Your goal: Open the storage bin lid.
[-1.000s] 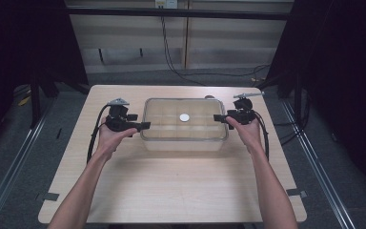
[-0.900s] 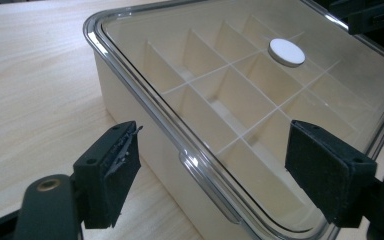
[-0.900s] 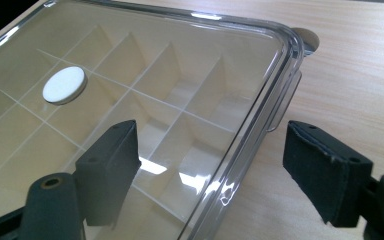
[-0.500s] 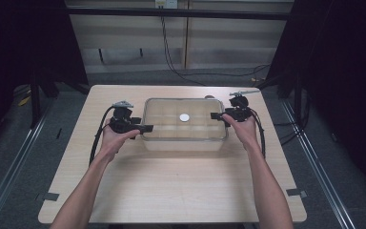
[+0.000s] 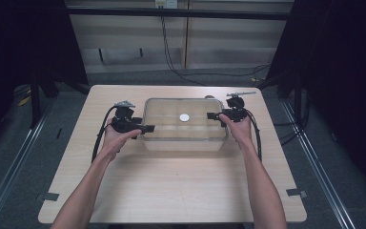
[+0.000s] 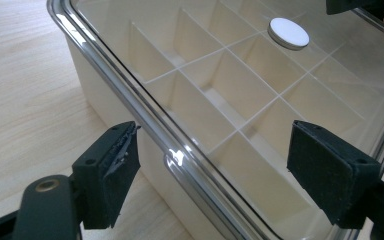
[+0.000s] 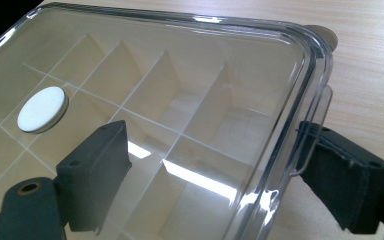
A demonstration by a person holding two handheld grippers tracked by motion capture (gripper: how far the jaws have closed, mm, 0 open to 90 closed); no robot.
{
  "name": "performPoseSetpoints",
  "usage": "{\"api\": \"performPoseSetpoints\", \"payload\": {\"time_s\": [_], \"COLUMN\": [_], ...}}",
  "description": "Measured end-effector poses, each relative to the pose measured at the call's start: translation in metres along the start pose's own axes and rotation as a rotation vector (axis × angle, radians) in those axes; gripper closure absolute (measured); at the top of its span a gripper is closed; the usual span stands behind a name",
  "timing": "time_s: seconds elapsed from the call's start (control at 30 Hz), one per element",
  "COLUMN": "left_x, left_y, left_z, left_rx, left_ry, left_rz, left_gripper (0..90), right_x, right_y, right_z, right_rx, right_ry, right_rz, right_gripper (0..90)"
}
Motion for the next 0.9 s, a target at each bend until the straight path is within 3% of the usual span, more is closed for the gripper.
{"api": "performPoseSetpoints", "payload": {"time_s": [0.27,0.7,0.83,0.9], "left_x": [-0.0015,-0.0031,-0.0047,-0.0058], "left_y": [0.0004,0.0059,0.0044,0.0022], "left_z": [-0.0025,-0.0035,-0.004,-0.0043], "left_rx": [0.004,0.015,-0.01,-0.02], "left_ry": [-0.012,-0.038,-0.037,-0.037], "left_rz": [0.001,0.001,-0.002,0.021], "left_gripper": [22.4,22.5,23.9,26.4], "right_x": [-0.0011,0.0005,-0.0017,-0.0028], "right_y": [-0.0022,0.0053,0.0023,-0.0004], "right_z": [0.0008,-0.0021,-0.0037,-0.0032], "right_rx": [0.024,-0.002,0.038,0.047], "right_ry": [-0.018,0.037,0.033,0.029], "right_rz": [0.013,0.013,0.036,0.048], "right_gripper": [16.4,13.1,17.9,20.7]}}
Point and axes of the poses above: each handheld gripper's, and its own axes: y roughly forward along the jaws, x roughly out of its underside, z roughly to its right, the point moved 4 cm from there along y, roughly forward along the jaws
